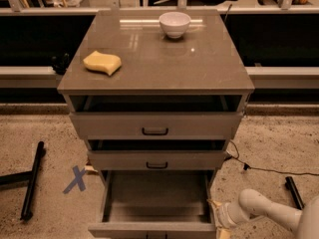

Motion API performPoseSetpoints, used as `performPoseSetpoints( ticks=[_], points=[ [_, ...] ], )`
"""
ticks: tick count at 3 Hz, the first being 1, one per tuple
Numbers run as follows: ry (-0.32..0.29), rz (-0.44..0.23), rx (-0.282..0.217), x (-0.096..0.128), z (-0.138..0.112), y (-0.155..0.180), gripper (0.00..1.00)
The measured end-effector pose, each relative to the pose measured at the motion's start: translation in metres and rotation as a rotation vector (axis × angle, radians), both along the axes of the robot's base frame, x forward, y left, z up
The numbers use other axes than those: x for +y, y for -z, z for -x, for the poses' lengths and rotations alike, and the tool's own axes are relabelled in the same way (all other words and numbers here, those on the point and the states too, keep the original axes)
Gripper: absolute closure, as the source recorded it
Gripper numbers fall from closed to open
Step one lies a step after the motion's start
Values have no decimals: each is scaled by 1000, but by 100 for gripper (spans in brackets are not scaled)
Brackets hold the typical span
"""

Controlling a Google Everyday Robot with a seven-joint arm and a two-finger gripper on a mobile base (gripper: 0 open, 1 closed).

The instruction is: Open bottom drawer

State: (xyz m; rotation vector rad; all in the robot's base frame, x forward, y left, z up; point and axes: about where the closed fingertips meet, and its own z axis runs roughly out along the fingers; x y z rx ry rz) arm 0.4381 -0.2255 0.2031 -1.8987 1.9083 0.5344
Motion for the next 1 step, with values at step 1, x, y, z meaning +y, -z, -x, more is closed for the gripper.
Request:
performPoseSetpoints(
  ticks=[1],
  points=[
    [53, 19, -34, -31, -9, -26, 0]
  ],
)
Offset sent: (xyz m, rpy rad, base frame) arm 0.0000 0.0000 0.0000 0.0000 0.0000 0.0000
